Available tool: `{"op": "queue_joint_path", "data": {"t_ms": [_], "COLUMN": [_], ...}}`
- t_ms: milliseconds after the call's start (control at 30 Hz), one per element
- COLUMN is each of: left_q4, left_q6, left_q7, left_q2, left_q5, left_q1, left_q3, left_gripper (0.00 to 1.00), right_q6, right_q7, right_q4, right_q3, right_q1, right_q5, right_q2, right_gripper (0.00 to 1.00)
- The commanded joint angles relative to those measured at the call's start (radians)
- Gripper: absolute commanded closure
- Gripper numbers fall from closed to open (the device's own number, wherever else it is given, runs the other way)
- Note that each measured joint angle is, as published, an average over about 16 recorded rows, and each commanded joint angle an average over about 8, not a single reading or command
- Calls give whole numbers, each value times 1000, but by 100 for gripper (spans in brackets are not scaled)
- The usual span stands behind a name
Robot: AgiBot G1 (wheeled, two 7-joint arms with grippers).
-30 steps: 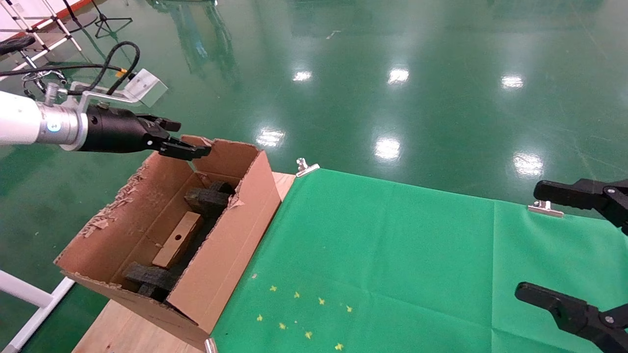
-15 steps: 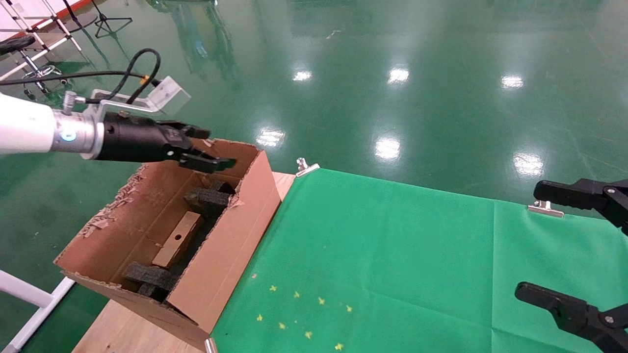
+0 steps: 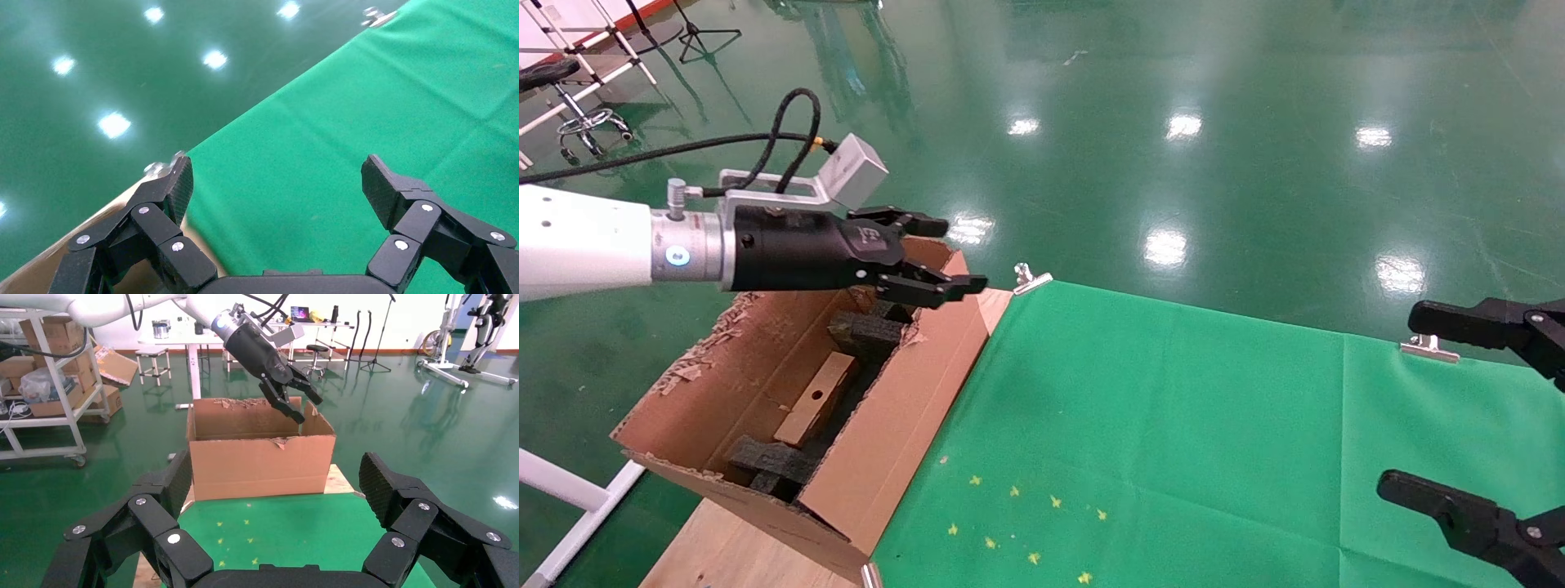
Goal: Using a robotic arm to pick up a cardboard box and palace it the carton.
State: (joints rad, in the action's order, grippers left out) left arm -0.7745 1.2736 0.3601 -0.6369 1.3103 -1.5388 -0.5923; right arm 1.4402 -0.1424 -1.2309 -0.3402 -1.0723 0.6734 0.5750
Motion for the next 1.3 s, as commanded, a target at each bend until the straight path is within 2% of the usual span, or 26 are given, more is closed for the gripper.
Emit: {"op": "queue_joint_path", "data": {"t_ms": [33,1300], "left_q4": [-26,-518], "left_q6": [11,227], "left_q7": [-9,-174], "left_q2": [1,26], "left_q5": [-30,-589], "left_q1": [24,472], "left_q3": [16,318], "left_gripper": [0,0], "right_q6": [0,0], "right_q7": [0,0], "right_q4": [0,0], "right_q3": [0,0], "right_q1": [0,0], "right_q5": [0,0], "right_q2": [0,0], "right_gripper": [0,0]}}
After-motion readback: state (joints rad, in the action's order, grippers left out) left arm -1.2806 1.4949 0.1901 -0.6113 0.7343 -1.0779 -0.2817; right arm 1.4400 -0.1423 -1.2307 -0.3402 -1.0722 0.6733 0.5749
